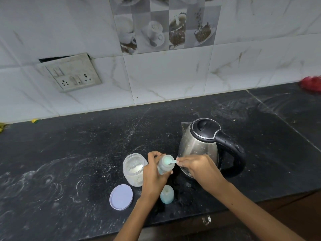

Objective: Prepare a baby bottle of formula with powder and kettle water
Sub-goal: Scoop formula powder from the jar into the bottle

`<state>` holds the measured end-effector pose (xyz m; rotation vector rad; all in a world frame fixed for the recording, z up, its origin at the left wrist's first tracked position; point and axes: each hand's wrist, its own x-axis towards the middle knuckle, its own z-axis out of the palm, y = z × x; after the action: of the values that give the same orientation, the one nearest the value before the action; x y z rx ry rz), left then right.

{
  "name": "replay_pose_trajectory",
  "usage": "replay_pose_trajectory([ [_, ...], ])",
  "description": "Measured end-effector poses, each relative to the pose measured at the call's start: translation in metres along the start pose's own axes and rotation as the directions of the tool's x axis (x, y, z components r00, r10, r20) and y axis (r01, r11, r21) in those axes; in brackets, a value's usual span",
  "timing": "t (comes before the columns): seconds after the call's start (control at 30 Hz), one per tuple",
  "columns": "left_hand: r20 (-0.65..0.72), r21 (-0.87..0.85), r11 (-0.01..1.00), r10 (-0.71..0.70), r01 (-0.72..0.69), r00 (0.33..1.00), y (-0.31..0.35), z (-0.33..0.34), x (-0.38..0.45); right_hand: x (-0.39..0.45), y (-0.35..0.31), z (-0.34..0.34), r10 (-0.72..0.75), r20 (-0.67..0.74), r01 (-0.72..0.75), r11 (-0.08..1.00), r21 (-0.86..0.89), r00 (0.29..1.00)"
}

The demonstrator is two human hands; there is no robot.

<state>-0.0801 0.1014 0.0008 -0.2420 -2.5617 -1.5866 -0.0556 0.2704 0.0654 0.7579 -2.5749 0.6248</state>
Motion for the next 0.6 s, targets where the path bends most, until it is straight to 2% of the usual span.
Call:
replay_pose_trajectory([
  [0.1,0.014,-0.003,1.0,-0.028,0.028,1.0,-0.003,0.002,-0.003,0.007,0.003,0.002,0.104,-0.005,-0.104,0.993,0.051,0.995],
  [0.17,0.017,-0.033,0.997,-0.065,0.065,0.998,-0.006,0.005,-0.004,0.008,0.001,0.002,0.244,-0.045,-0.236,0.962,0.137,0.969],
  [0.27,0.001,-0.059,0.993,-0.106,0.106,0.994,-0.007,0.007,-0.006,0.005,-0.005,0.004,0.537,-0.002,-0.51,0.802,0.311,0.843],
  [0.33,-0.011,-0.062,0.991,-0.117,0.116,0.993,-0.006,0.007,-0.008,0.001,-0.006,0.008,0.646,0.039,-0.603,0.688,0.403,0.763],
  [0.53,-0.019,-0.056,0.993,-0.108,0.107,0.994,-0.006,0.01,-0.014,-0.013,-0.012,0.018,0.76,0.061,-0.613,0.471,0.635,0.647],
  [0.6,-0.038,-0.041,0.996,-0.082,0.081,0.996,-0.005,0.006,-0.019,-0.014,-0.014,0.02,0.775,0.056,-0.581,0.422,0.696,0.629],
])
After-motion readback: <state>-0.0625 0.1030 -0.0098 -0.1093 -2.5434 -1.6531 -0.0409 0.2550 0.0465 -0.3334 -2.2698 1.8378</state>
